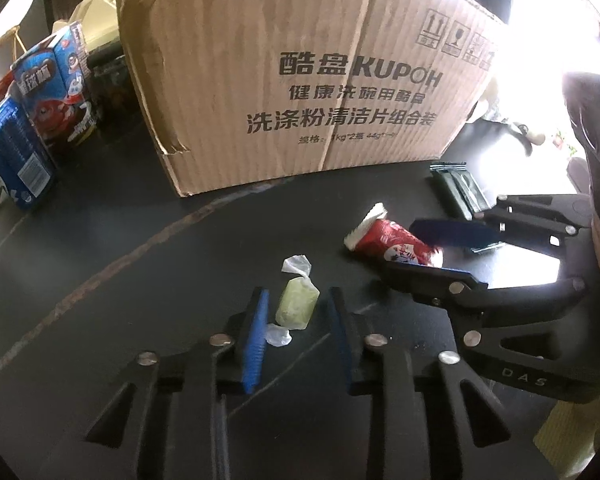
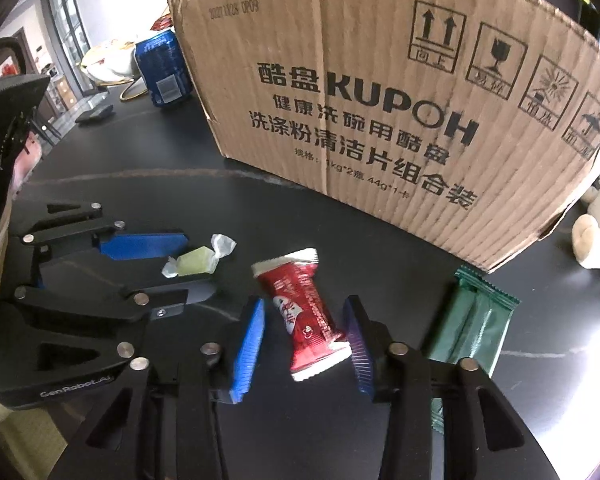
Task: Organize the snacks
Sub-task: 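Grasp the small green candy with the left tool while the right tool grasps the red packet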
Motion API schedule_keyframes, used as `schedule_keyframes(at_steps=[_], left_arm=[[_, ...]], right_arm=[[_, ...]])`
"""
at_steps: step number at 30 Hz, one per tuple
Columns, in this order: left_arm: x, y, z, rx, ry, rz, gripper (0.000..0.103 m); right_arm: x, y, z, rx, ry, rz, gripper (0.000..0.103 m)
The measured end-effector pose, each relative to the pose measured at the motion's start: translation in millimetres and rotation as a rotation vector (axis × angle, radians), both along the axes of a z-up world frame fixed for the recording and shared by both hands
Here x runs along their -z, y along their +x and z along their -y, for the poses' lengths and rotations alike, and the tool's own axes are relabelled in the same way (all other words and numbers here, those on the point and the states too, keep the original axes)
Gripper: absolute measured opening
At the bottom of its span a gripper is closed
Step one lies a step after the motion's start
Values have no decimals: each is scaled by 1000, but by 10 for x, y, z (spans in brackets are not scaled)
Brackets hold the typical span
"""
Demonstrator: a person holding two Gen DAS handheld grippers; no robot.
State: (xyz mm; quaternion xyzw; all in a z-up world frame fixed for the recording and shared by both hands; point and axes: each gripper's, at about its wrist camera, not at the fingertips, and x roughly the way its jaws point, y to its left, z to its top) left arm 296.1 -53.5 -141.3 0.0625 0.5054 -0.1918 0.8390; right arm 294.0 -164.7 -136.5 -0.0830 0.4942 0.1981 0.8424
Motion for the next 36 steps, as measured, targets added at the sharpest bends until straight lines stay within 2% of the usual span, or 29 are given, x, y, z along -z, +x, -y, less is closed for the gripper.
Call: schedule_keyframes(at_steps=[3, 9, 16, 21, 26, 29, 36], left_arm=[[5, -4, -25, -5, -7, -4, 21], [-11, -51, -56, -21, -19, 0, 21], [-216, -159, -121, -40, -32, 29, 21], [-325, -248, -141, -45, -35, 41, 21], [-378, -302, -133, -49, -41, 44, 21], [-370, -317, -134, -49, -43, 41, 21], [-304, -345, -137, -58, -52, 30, 21]], right_arm=[[11, -16, -16, 5, 4, 1, 26], [-9, -78, -37, 25, 13, 15, 25], [-157, -184, -14, 53, 32, 49, 25], [-242, -246, -20, 61, 31, 66, 20], [-216, -306, -28, 56, 39, 38, 20], [-172, -322, -23, 55, 36, 25, 14], [-144, -338, -26, 70, 41, 25, 15]])
